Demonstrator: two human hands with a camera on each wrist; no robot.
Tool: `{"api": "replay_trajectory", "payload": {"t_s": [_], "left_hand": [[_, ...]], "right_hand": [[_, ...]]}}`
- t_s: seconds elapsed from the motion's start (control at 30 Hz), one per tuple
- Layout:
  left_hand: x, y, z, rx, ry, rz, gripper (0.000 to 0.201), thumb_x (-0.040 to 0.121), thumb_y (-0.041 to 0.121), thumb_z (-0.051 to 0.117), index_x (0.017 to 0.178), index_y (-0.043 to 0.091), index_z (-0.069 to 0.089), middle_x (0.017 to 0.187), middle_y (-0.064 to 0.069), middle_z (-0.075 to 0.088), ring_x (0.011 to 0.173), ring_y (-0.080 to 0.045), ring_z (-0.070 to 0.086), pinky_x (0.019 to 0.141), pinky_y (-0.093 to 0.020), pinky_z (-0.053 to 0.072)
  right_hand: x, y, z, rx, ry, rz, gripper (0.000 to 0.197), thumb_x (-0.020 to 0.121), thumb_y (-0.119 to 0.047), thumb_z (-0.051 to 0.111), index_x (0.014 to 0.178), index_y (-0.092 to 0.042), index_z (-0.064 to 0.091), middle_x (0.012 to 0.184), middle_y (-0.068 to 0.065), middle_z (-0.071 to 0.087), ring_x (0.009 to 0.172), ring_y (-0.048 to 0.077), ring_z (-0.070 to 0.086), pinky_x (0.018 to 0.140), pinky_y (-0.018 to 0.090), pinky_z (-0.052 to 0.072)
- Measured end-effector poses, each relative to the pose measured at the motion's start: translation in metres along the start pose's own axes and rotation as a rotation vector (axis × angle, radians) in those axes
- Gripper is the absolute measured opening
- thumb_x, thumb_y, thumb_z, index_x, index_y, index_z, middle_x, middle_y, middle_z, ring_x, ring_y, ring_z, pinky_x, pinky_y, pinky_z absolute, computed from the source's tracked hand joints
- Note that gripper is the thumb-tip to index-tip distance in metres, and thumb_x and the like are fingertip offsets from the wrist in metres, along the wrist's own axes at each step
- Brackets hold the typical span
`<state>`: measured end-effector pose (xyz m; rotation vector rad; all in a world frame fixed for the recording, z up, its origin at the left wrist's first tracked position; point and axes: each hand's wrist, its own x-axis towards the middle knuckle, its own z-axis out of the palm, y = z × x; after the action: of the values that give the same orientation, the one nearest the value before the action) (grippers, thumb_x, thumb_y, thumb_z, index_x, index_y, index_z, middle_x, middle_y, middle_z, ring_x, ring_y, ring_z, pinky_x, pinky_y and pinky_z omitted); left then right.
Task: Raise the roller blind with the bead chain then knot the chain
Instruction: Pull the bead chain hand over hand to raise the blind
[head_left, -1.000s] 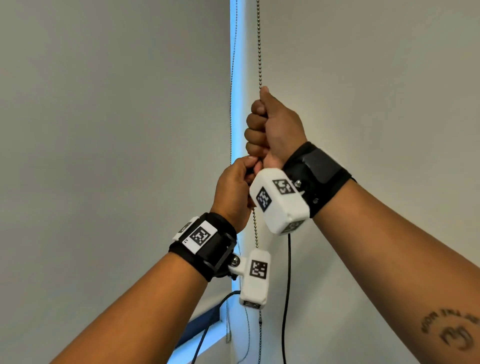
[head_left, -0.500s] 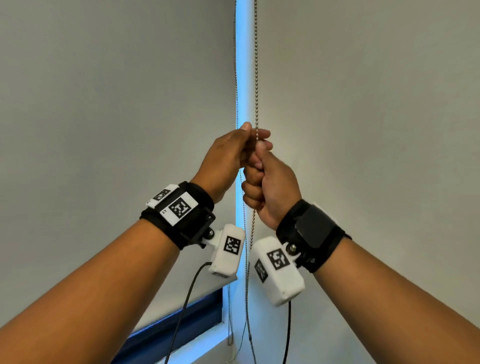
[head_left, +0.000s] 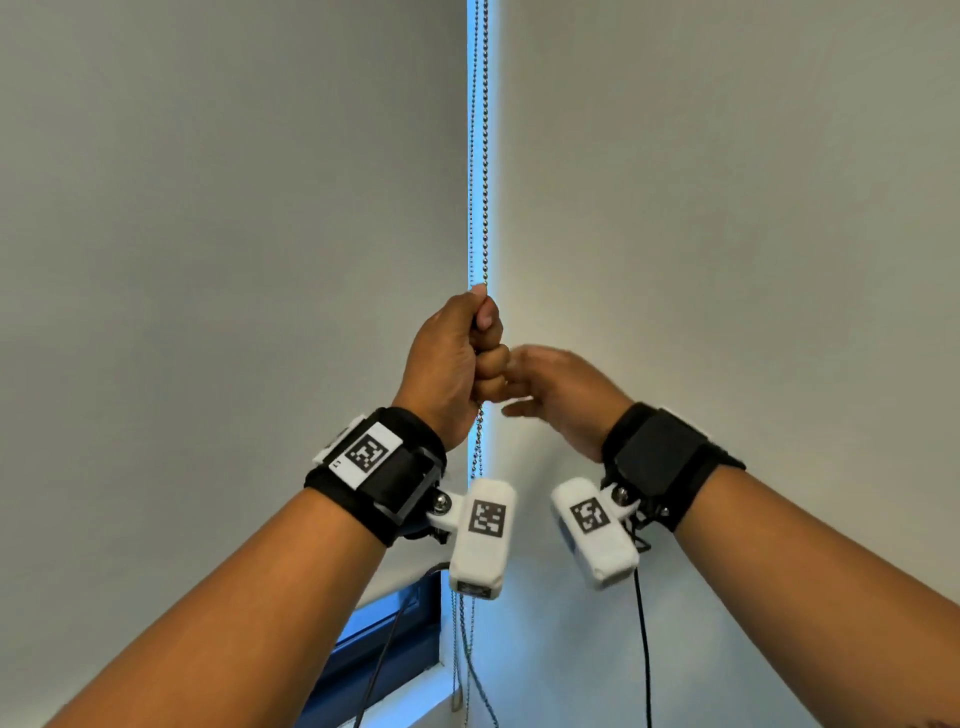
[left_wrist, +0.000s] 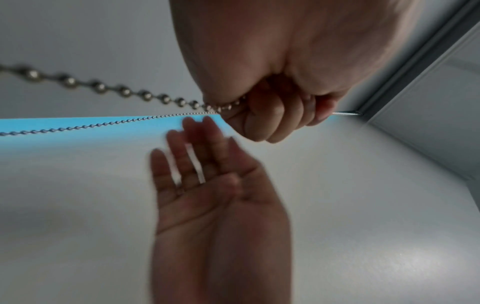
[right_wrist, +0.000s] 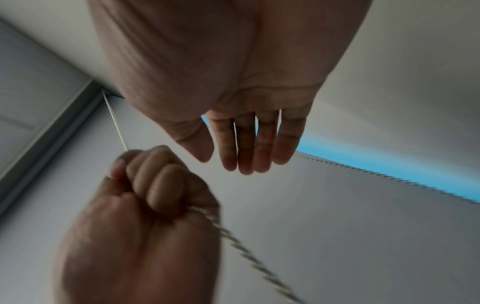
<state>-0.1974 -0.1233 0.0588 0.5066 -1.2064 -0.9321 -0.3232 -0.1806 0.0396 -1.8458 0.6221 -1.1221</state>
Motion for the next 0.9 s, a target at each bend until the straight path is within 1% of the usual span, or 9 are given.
{"api": "replay_trajectory", "payload": {"t_s": [0.07,0.23,0.37,0.43,0.5,0.57,0.63,0.77,0.9], "left_hand": [[-0.004,-0.006,0.004,-0.021,0.012,-0.009,0.039,0.103,0.028,0.039,0.065,0.022,0.037,0.054,0.008,0.022,0.045,-0.009,0.009,0.041,-0.022,0.007],[-0.014,-0.014,0.017,-0.03,0.011,-0.045,0.039,0.102,0.031,0.04,0.064,0.024,0.039,0.057,0.007,0.022,0.045,-0.01,0.01,0.043,-0.024,0.006],[-0.022,-0.015,0.022,0.069,0.078,-0.025,0.036,0.1,0.025,0.047,0.064,0.024,0.048,0.066,-0.003,0.034,0.058,-0.015,0.024,0.052,-0.029,0.02],[-0.027,-0.015,0.02,0.2,0.1,0.033,0.04,0.102,0.02,0.046,0.063,0.025,0.052,0.061,0.002,0.046,0.053,-0.01,0.042,0.052,-0.024,0.034],[-0.031,-0.013,0.014,0.29,0.1,0.069,0.036,0.101,0.015,0.046,0.068,0.02,0.056,0.066,-0.004,0.052,0.055,-0.01,0.051,0.053,-0.023,0.04],[-0.031,-0.008,0.007,0.278,0.08,0.067,0.038,0.099,0.016,0.043,0.069,0.018,0.067,0.079,-0.014,0.058,0.07,-0.023,0.054,0.063,-0.032,0.044],[-0.025,-0.002,0.0,0.276,0.046,0.086,0.041,0.097,0.017,0.037,0.079,0.015,0.074,0.087,-0.014,0.065,0.079,-0.028,0.059,0.076,-0.039,0.047],[-0.006,0.015,-0.009,0.255,-0.036,0.091,0.042,0.1,0.021,0.031,0.095,0.005,0.07,0.094,-0.016,0.067,0.076,-0.023,0.065,0.084,-0.043,0.045],[0.011,0.032,-0.014,0.296,-0.078,0.104,0.049,0.097,0.033,0.038,0.113,-0.004,0.066,0.105,-0.022,0.069,0.094,-0.034,0.066,0.097,-0.055,0.049]], "right_hand": [[0.01,-0.022,-0.004,0.156,0.033,-0.055,0.033,0.089,-0.027,0.056,0.107,-0.001,0.066,0.092,0.012,0.068,0.084,0.024,0.064,0.084,0.041,0.05],[0.025,-0.087,-0.003,0.491,0.035,-0.122,0.04,0.103,-0.04,0.042,0.105,-0.006,0.062,0.087,0.008,0.067,0.072,0.019,0.065,0.064,0.029,0.054],[0.025,-0.112,0.012,0.627,0.088,-0.132,0.039,0.103,-0.045,0.04,0.081,-0.016,0.054,0.057,-0.004,0.037,0.041,0.01,0.028,0.037,0.02,0.024],[0.02,-0.112,0.02,0.624,0.168,-0.144,0.039,0.103,-0.042,0.043,0.07,-0.021,0.043,0.054,-0.007,0.024,0.041,0.009,0.015,0.036,0.019,0.015],[0.014,-0.109,0.024,0.636,0.201,-0.164,0.039,0.103,-0.039,0.043,0.067,-0.023,0.039,0.053,-0.008,0.021,0.042,0.01,0.012,0.036,0.019,0.014],[0.007,-0.109,0.025,0.664,0.201,-0.173,0.04,0.103,-0.039,0.042,0.066,-0.023,0.037,0.052,-0.008,0.02,0.041,0.01,0.012,0.035,0.018,0.015],[0.002,-0.112,0.024,0.68,0.194,-0.187,0.04,0.103,-0.039,0.042,0.066,-0.023,0.036,0.051,-0.008,0.02,0.039,0.009,0.013,0.034,0.017,0.015],[-0.002,-0.11,0.025,0.673,0.211,-0.217,0.04,0.103,-0.039,0.041,0.066,-0.023,0.035,0.051,-0.008,0.019,0.037,0.009,0.013,0.035,0.015,0.015],[-0.007,-0.102,0.031,0.664,0.206,-0.216,0.04,0.103,-0.039,0.042,0.066,-0.023,0.037,0.051,-0.007,0.02,0.038,0.009,0.012,0.036,0.016,0.014]]}}
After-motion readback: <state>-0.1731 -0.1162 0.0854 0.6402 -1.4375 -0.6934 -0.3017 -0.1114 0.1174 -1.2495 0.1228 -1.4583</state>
